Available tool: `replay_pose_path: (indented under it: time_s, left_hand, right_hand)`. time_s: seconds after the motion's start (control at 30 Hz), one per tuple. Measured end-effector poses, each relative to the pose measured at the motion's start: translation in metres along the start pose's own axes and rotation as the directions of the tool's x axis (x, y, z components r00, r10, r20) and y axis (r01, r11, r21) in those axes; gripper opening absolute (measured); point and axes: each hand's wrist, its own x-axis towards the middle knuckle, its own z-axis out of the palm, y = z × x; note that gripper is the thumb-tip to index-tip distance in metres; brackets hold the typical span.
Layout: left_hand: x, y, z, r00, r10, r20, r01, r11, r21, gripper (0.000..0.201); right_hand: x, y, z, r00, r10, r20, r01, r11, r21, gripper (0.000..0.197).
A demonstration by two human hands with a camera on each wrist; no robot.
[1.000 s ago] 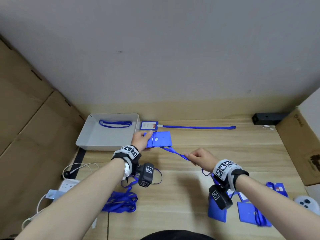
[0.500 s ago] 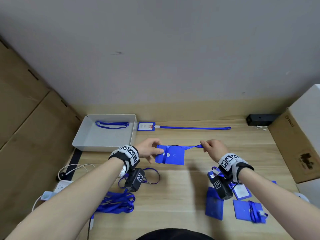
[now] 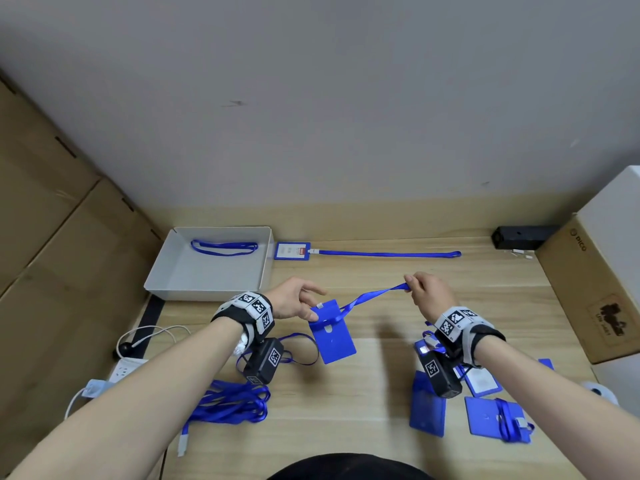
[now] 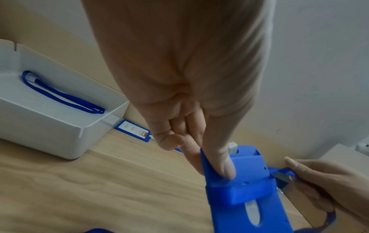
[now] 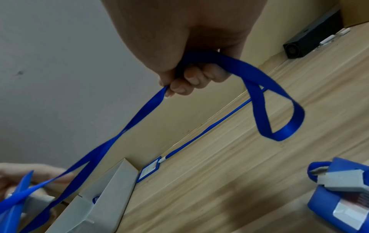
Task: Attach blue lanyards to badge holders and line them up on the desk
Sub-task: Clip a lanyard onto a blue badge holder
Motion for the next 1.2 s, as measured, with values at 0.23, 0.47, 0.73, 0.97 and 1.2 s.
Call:
replay_pose_path:
  time_s: [0.23,0.47,0.73,0.97,1.2]
  left_hand:
    - [0.000,0.007,0.008,0.996,-0.084,0.008,0.074,0.914,0.399,0.061]
    - [0.008,0.004,0.011,0.986,-0.039,-0.163,0.130,0.791,0.598,0.017]
    - [0.013,-0.014,0.015,0.946,-0.099,-0.310,0.202,0.926,0.320,0.012]
    - [0.019,-0.038,0.039,0.910,-0.137,-0.392,0.189,0.977,0.097,0.031]
    - [0.023,-0.059,0.106,0.972,-0.121,-0.204,0.087,0.982,-0.168,0.029]
  right_hand:
    - [-0.003,-0.013,0.001,0.993,-0.111,-0.048,0.114,0.991,0.070,0.040]
    - [-0.006,-0.014,0.001,0.979,-0.194,-0.064,0.203,0.959,0.196,0.039]
    - [-0.018,-0.007,0.000,0.981,-0.192,0.002,0.188,0.960,0.208,0.040]
    - [-0.027,0.026,0.021,0.988,-0.136,0.080,0.123,0.981,0.148,0.041]
    - [-0.028,0.071,0.039,0.993,-0.038,0.113,0.038,0.999,0.001,0.036]
